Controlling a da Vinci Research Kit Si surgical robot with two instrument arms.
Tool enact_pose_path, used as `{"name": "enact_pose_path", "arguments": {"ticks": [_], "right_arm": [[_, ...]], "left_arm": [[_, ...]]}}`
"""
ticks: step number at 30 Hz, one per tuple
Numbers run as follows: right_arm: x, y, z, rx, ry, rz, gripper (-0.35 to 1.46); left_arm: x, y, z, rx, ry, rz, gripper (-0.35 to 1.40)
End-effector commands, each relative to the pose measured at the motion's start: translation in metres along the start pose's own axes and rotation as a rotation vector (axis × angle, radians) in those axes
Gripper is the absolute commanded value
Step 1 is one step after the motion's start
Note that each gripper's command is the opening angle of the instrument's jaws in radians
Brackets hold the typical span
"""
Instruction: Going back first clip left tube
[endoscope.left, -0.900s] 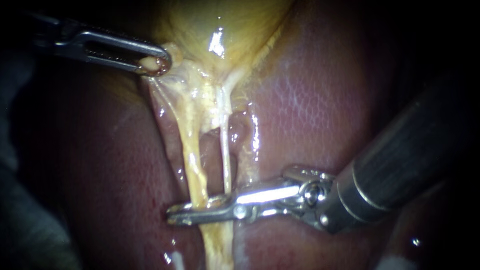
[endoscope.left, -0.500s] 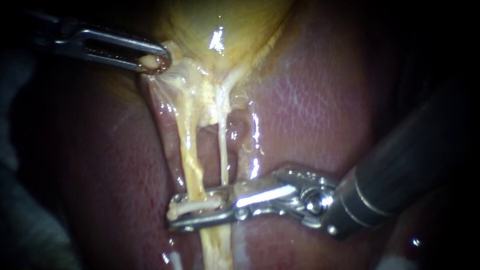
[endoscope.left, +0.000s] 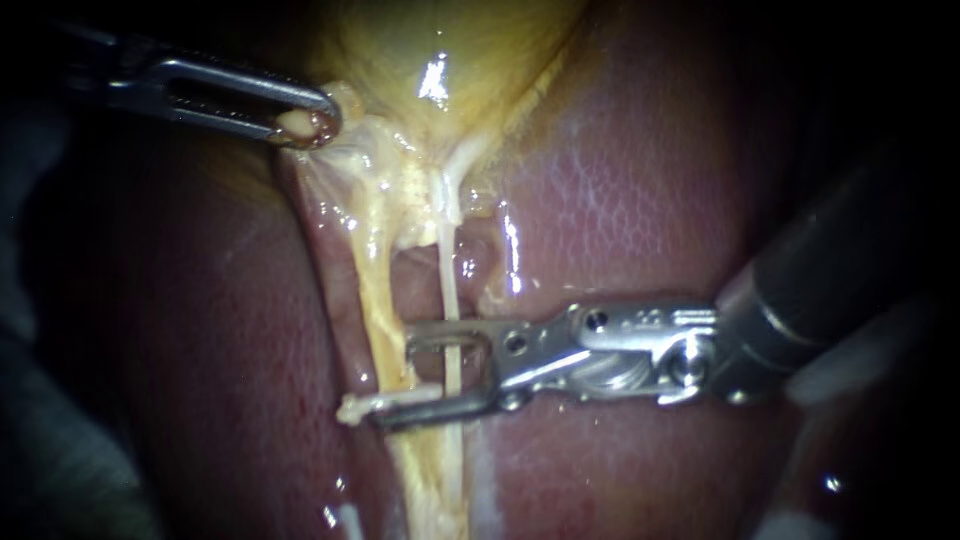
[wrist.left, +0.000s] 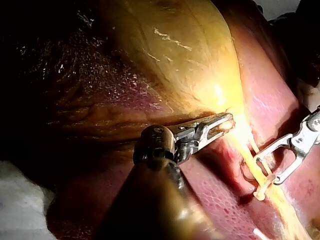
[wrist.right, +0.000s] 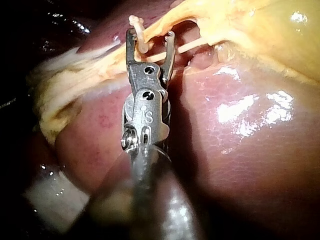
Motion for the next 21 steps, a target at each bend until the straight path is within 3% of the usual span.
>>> {"name": "enact_pose_path", "arguments": {"ticks": [1,6,9,21], "right_arm": [[0.0004,0.0000,-0.0010,0.000,-0.011,-0.012,0.50],[0.0025,0.0002,-0.0061,-0.005,-0.018,-0.053,0.50],[0.0030,0.0002,-0.0087,-0.013,-0.018,-0.057,0.50],[0.0019,0.0003,-0.0127,-0.014,-0.019,-0.063,0.50]], "left_arm": [[0.0000,0.0000,0.0000,-0.001,0.000,0.000,-0.35],[0.0000,0.0000,0.0000,-0.001,0.000,0.000,-0.35],[0.0000,0.0000,0.0000,0.000,0.000,0.000,-0.35],[-0.0001,-0.0002,0.0002,0.001,0.000,0.001,-0.35]]}}
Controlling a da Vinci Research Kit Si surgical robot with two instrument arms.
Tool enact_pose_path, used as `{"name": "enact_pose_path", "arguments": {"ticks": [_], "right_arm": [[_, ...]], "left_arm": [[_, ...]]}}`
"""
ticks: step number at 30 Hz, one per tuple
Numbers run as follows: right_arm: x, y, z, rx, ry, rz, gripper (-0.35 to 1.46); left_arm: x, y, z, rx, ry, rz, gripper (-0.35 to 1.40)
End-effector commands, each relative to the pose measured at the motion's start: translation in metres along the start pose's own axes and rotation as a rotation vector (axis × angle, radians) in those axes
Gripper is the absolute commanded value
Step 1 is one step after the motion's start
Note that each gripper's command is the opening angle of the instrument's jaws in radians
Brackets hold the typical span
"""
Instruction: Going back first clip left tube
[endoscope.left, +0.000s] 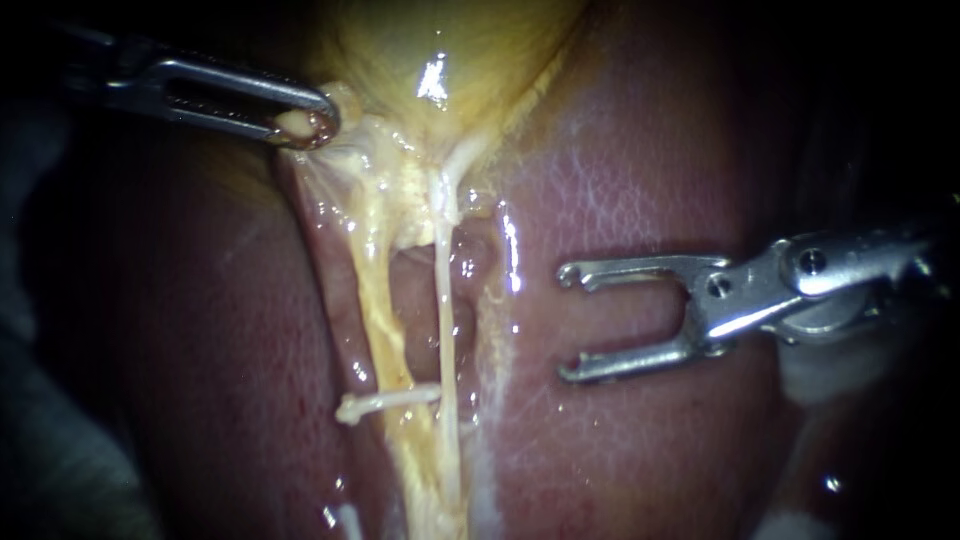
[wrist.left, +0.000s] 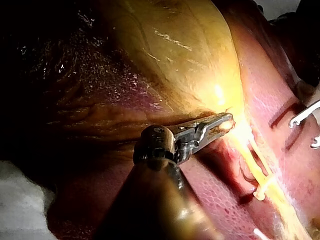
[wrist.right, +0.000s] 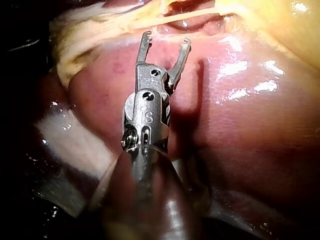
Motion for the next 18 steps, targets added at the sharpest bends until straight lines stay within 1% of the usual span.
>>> {"name": "enact_pose_path", "arguments": {"ticks": [1,4,6,12,15,18], "right_arm": [[0.0000,0.0000,-0.0001,-0.001,0.000,-0.006,0.50],[0.0000,0.0001,-0.0002,0.000,0.000,-0.012,0.50],[0.0000,0.0000,-0.0003,0.001,0.000,-0.012,0.50],[0.0000,0.0000,-0.0005,0.002,0.000,-0.018,0.50],[-0.0001,0.0000,-0.0006,0.003,0.000,-0.018,0.50],[-0.0001,0.0000,-0.0006,0.003,0.000,-0.018,0.50]], "left_arm": [[-0.0001,-0.0001,0.0003,0.002,0.001,0.001,-0.35],[-0.0006,-0.0003,0.0010,0.007,0.004,0.003,-0.35],[-0.0010,-0.0006,0.0019,0.014,0.009,0.006,-0.35],[-0.0019,-0.0021,0.0045,0.010,0.005,0.015,-0.35],[-0.0020,-0.0025,0.0055,0.007,0.003,0.018,-0.35],[-0.0021,-0.0025,0.0060,0.006,0.002,0.018,-0.35]]}}
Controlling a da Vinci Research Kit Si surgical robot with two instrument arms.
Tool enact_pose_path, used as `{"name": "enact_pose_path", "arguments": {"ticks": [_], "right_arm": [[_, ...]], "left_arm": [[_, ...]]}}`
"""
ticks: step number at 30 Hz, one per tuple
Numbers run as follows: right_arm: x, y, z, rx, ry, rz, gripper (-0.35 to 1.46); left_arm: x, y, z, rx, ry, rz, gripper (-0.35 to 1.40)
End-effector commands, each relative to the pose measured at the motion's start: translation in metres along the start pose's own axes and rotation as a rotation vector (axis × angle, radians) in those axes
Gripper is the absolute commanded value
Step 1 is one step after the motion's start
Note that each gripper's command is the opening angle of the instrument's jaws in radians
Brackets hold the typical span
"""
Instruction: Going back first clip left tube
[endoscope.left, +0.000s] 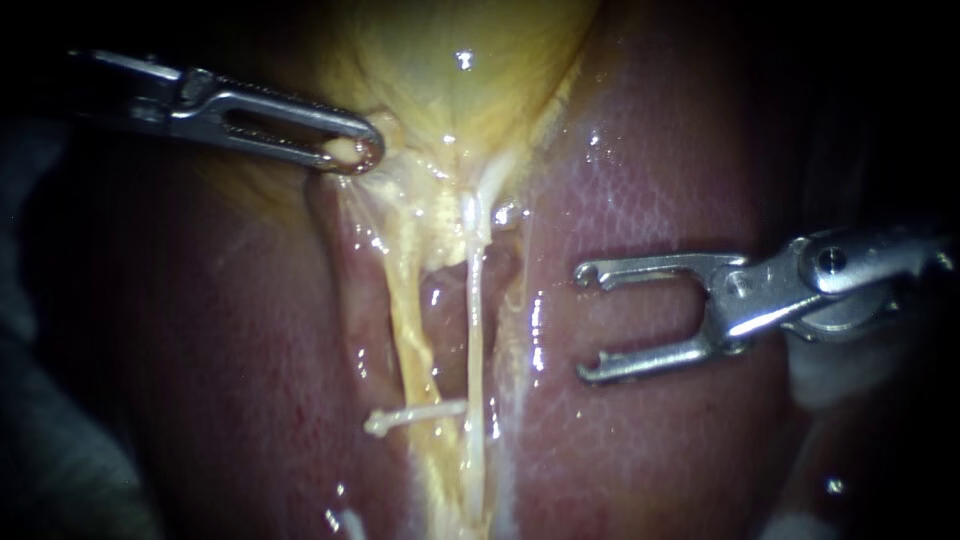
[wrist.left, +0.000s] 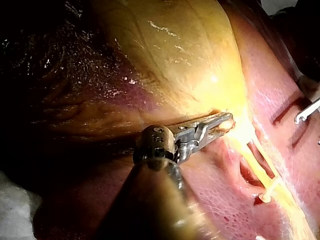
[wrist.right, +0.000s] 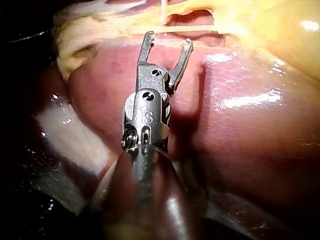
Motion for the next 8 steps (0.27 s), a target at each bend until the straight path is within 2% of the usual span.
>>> {"name": "enact_pose_path", "arguments": {"ticks": [1,8], "right_arm": [[0.0000,0.0000,0.0000,0.000,0.000,0.000,0.50],[0.0001,-0.0002,0.0000,0.004,0.000,0.000,0.50]], "left_arm": [[0.0000,0.0000,0.0001,-0.001,-0.002,0.000,-0.35],[0.0000,0.0000,-0.0003,-0.003,-0.003,0.001,-0.35]]}}
